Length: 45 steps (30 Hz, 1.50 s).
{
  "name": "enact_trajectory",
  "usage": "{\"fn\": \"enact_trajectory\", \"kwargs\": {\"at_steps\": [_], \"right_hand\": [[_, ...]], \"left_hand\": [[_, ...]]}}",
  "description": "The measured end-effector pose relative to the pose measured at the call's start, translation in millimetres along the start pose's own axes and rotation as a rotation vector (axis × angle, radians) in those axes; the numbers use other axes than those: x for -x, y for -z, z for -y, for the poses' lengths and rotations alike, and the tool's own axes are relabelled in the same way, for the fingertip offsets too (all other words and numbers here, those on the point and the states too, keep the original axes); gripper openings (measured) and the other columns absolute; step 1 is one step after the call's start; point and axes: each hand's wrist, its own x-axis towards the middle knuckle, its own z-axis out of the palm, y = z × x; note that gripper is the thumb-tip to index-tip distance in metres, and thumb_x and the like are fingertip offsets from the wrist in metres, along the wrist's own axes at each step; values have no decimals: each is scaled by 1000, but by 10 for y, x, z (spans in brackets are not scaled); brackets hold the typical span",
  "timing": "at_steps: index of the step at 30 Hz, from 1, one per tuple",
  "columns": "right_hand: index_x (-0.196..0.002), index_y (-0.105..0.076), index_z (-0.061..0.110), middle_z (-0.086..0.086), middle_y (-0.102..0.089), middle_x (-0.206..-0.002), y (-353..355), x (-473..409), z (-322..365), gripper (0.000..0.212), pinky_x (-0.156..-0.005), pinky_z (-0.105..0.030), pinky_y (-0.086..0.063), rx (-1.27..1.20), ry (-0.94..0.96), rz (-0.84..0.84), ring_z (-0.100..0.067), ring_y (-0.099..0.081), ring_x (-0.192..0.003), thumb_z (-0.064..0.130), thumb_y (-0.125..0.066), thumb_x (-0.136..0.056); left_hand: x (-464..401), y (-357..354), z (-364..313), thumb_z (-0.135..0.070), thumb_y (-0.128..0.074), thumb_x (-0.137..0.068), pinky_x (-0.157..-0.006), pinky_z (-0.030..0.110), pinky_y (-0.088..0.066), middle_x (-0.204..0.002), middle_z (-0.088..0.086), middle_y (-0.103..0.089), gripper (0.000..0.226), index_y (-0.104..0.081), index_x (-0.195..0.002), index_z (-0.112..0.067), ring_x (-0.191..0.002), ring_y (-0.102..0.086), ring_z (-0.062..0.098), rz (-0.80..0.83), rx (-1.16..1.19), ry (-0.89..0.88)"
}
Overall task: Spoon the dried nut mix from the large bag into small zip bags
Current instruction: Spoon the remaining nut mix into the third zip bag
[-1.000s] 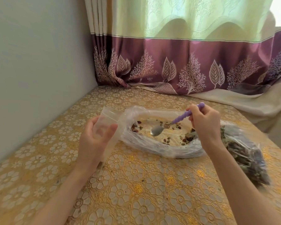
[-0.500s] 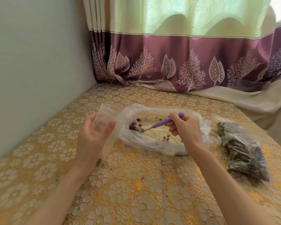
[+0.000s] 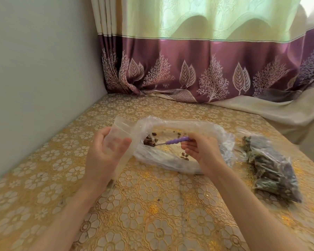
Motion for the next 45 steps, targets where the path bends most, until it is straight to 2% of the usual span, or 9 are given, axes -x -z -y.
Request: {"fn": "enact_trajectory", "kwargs": {"at_steps": [5, 10, 14, 23, 28, 31, 35, 40, 45], "right_hand": [[-63, -62, 3, -4, -64, -47, 107, -48, 83, 27, -40, -16, -44, -67, -33, -148, -7, -55, -39, 2, -51, -87], [-68, -61, 1, -4, -61, -49, 186, -41, 185, 21, -40, -16, -38, -121, 6, -186, -9, -52, -41, 0, -50, -86], [-67, -62, 1, -6, -61, -54, 183, 40, 353, 23, -49, -21, -39, -170, 99, -160, -11, -52, -46, 1, -50, -87], [-66, -65, 3, -6, -64, -57, -33, 262, 524, 26, -47, -18, -41, -181, 196, 92, -10, -53, -49, 7, -52, -89], [-75, -64, 1, -1, -69, -60, -175, 395, 512, 23, -44, -15, -40, -55, 361, 316, -10, -52, -52, 5, -49, -91], [-80, -64, 1, 3, -70, -61, -207, 434, 502, 20, -45, -15, -42, 9, 487, 371, -9, -53, -53, 3, -49, -92], [-90, -65, 1, 3, -69, -63, -213, 411, 471, 18, -48, -17, -44, 35, 526, 390, -11, -56, -55, -4, -47, -92], [-88, -66, 2, -4, -65, -68, -158, 358, 481, 16, -48, -20, -43, -74, 487, 328, -14, -54, -57, 2, -50, -90], [-77, -63, 4, -8, -61, -65, -26, 244, 498, 23, -45, -19, -38, -192, 417, 37, -11, -49, -52, 12, -50, -95]], "left_hand": [[16, 0, -28, -74, -61, -59, -53, 19, -51, -100, -14, -64, 67, -51, -112, -33, -82, -64, 3, 13, -4, 13], [35, -5, -2, -73, -62, -64, -54, 28, -47, -108, -3, -63, 68, -48, -117, -32, -83, -61, 26, 50, -22, 29], [35, -20, 9, -81, -57, -54, -78, 38, -53, -114, -10, -61, 84, -47, -121, -32, -97, -62, 17, 78, -46, 46], [36, -9, 28, -76, -62, -62, -86, 53, -50, -121, -4, -59, 81, -47, -126, -29, -106, -59, 26, 86, -26, 67], [25, -20, -19, -55, -66, -66, -66, 20, -52, -98, -13, -68, 63, -54, -117, -20, -85, -66, 7, 44, 101, 59], [25, -27, -43, -53, -70, -68, -55, 14, -50, -92, -9, -67, 57, -53, -114, -25, -74, -65, 1, 48, 168, 53], [34, -13, -74, -76, -67, -53, -53, 19, -52, -96, -16, -65, 66, -50, -106, -40, -80, -66, 5, 23, 196, 40], [23, -4, -75, -82, -65, -45, -59, 16, -52, -96, -22, -66, 73, -51, -103, -40, -84, -65, 0, -12, 196, 18], [19, -8, -81, -86, -61, -44, -58, 13, -51, -98, -21, -66, 87, -50, -112, -33, -86, -65, -2, -14, 181, 8]]}}
